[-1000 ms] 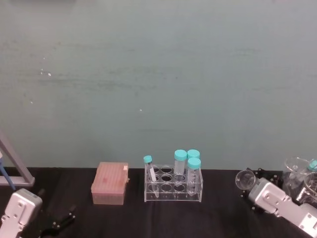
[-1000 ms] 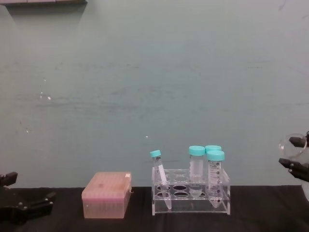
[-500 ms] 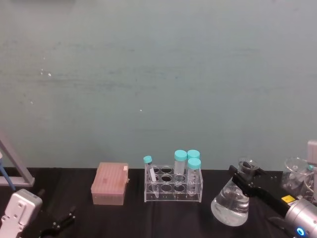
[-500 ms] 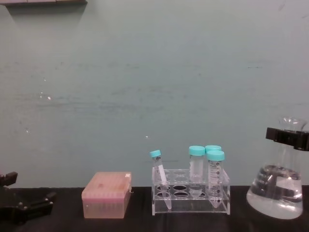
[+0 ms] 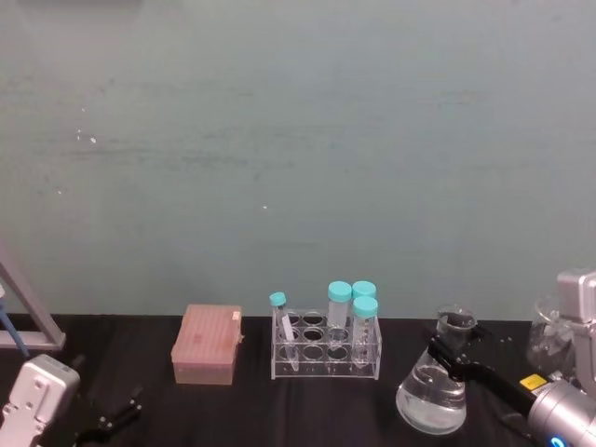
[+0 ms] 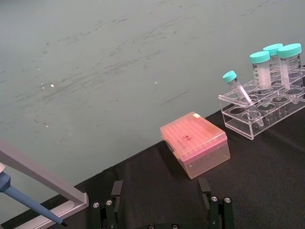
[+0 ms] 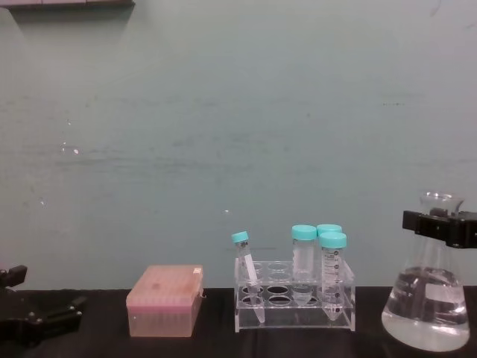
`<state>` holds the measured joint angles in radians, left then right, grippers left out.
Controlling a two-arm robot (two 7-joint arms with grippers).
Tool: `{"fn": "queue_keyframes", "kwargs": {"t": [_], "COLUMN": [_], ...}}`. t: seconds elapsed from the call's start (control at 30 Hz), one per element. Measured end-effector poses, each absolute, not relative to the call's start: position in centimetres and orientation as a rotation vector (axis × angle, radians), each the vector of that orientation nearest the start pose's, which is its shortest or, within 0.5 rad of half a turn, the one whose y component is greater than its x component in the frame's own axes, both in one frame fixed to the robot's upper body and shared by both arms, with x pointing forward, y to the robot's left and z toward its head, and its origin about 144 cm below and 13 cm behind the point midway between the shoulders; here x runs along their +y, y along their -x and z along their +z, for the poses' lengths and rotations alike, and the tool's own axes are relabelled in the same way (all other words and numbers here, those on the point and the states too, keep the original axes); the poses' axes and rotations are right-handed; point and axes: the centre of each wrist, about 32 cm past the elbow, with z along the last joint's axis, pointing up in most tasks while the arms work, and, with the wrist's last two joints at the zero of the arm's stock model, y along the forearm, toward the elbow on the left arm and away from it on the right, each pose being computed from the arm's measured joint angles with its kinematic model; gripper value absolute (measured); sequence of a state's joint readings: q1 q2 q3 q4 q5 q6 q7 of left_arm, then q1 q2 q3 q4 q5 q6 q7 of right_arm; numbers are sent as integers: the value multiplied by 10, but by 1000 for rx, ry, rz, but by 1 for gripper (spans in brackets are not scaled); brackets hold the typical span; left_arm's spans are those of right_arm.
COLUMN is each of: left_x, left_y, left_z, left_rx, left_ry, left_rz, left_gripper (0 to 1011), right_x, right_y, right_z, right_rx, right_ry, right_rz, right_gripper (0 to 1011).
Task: Pick up the beaker with the right gripper, shake it three times, and then put it down.
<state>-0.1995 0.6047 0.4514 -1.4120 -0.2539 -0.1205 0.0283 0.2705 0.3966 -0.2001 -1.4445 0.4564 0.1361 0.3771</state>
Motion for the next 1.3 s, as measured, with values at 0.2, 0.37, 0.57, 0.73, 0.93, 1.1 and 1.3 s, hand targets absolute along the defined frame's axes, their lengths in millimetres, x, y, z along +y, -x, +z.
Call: {"fn": "queue_keyframes", "kwargs": {"t": [0.2,0.37,0.57,0.73,0.93,1.1,1.3], "left_x": [310,310,310,310,310,310,310], "left_y": [-489,-489,-489,-489,-489,-489,-489], "left_z": [1140,1140,1140,1140,1140,1140,1140], "left_rx": [-285,-285,-285,-285,-285,-285,-285], "left_ry": [-304,-304,-304,-304,-304,-304,-304], "left_rz": [1248,1248,1248,1248,1248,1248,1248], "left_gripper": [1000,1000,1000,1000,1000,1000,1000], "right_x": [-298,-298,-298,-298,-298,-298,-299], "right_y": [-527,-527,-527,-527,-527,-528,-528], "right_z": [1200,1200,1200,1200,1201,1201,1201], "right_rx": [43,44,45,46,47,48,71], "right_ry": [26,24,23,23,22,22,9], "right_rz": [-1055,-1055,-1056,-1057,-1057,-1058,-1042], "right_gripper": [450,450,450,450,450,450,450]}}
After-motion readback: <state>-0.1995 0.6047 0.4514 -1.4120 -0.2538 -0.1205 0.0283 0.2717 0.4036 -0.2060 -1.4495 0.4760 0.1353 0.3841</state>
